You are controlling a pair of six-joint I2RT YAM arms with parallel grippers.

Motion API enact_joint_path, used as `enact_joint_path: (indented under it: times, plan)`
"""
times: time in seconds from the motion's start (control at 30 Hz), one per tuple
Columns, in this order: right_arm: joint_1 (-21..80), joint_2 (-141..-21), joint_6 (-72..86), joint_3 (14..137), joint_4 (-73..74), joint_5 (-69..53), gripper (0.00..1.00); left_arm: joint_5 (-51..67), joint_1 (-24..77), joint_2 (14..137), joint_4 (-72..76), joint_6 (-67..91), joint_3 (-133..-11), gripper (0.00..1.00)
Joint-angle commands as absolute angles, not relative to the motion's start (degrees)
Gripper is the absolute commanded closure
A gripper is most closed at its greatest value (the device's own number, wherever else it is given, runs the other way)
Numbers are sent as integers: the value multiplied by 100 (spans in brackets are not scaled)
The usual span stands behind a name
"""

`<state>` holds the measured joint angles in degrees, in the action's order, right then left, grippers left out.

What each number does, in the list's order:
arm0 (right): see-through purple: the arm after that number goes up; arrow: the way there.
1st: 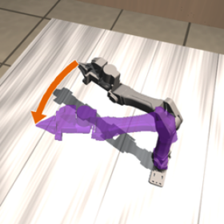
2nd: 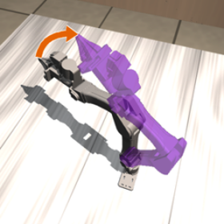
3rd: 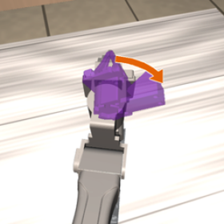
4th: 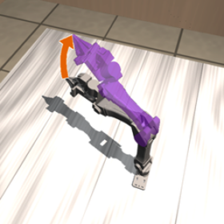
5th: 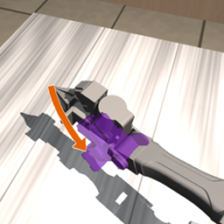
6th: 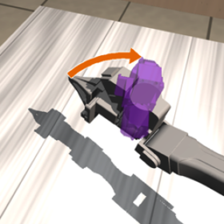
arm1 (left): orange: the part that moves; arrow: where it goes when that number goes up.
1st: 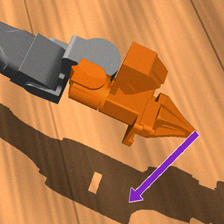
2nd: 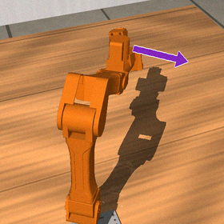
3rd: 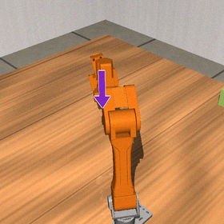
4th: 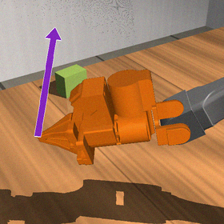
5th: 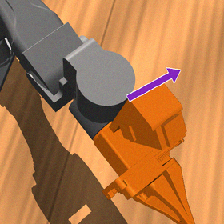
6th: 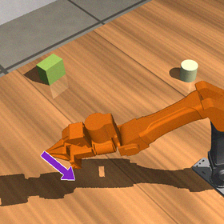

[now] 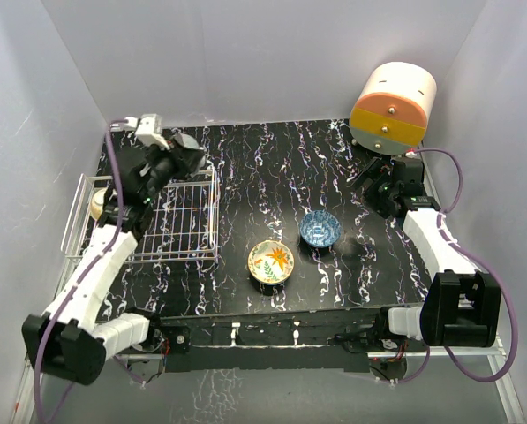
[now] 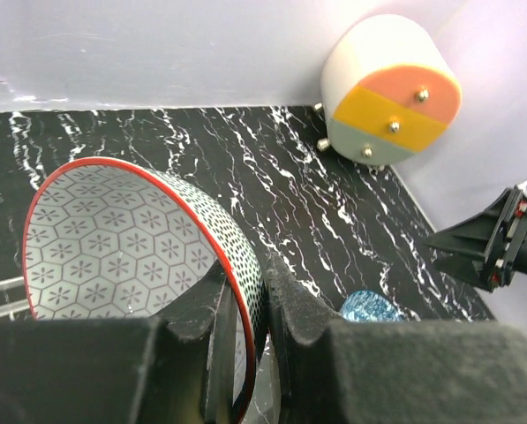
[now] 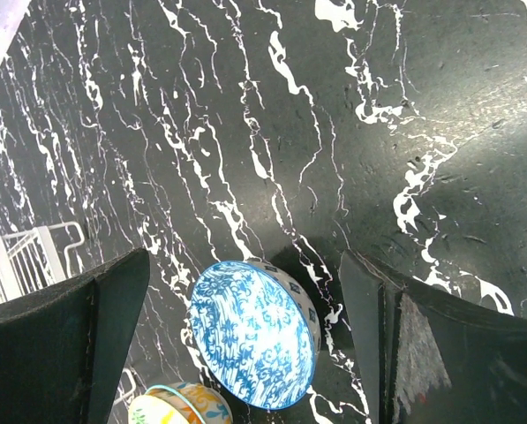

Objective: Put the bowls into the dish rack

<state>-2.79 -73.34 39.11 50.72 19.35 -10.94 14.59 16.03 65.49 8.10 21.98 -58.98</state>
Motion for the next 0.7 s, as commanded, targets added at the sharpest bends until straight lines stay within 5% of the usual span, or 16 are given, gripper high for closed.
enact_joint_path:
  times: [0.0, 0.4, 0.67]
  plan:
    - [-314, -7098, 3915, 4960, 1579, -1349, 8, 1719, 1132, 5738, 1166, 3001, -5508, 100]
    - [-282, -7076, 3915, 4856, 1508, -1703, 9, 3398, -1355, 5648, 3645, 5906, -3120, 100]
    - [-270, -7187, 3953, 4716, 1381, -1817, 10, 3698, -2064, 5559, 4502, 6589, -2311, 100]
